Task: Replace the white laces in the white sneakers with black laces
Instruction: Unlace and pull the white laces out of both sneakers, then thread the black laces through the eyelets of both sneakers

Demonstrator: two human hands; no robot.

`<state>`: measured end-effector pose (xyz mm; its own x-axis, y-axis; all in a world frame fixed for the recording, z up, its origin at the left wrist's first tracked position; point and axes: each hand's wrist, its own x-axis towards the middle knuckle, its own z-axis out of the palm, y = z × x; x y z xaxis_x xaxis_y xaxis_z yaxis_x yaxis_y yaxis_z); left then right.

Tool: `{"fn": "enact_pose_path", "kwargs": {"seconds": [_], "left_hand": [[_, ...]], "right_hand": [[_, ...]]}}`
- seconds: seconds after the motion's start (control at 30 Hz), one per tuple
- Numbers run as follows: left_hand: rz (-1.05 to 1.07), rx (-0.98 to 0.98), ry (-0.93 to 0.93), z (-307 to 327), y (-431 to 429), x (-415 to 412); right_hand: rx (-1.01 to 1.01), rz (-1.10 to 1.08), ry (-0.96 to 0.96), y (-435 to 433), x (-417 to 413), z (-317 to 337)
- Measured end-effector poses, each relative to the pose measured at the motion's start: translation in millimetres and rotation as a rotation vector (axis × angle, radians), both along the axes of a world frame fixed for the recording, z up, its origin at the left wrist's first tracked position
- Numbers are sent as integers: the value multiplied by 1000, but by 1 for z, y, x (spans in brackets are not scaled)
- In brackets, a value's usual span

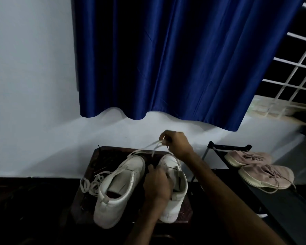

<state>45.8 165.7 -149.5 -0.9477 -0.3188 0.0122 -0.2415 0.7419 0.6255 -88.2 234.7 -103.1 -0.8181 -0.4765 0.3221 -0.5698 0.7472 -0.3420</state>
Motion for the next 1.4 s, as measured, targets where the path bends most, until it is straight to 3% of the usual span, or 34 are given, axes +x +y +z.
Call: {"fn": "enact_pose_path", "kwargs": {"seconds": [0.1, 0.17, 0.23, 0.3, 0.4, 0.5, 0.6, 0.77, 1.03, 1.27, 1.3, 1.4], "left_hand": [[15, 157, 37, 15, -23, -1], [46, 267, 231, 36, -42, 1], [66, 238, 434, 58, -66, 8], [108, 85, 507, 70, -97, 21], [152, -30, 206, 49, -142, 51], [-60, 193, -18, 12, -145, 79], [-195, 262, 15, -13, -129, 88], [-169, 80, 16, -27, -83, 72], [-192, 40, 96, -42, -67, 58], [-412, 287, 154, -29, -93, 65], [-373, 323, 197, -21, -101, 66], [12, 338, 494, 10, -140, 64]], "right_hand": [[-108, 36, 46, -8, -3, 40], [-169, 63, 126, -15, -1, 68], [-220, 102, 193, -26, 7, 97], [-281, 142, 238, -36, 16, 123], [-350, 175, 281, -46, 25, 147], [-321, 179, 306, -52, 28, 149], [-295, 167, 288, -56, 31, 138], [-245, 142, 224, -51, 35, 125], [-205, 127, 241, -39, 39, 139], [-275, 150, 313, -59, 46, 152], [-293, 165, 329, -62, 49, 155], [-410, 206, 343, -80, 60, 169]]}}
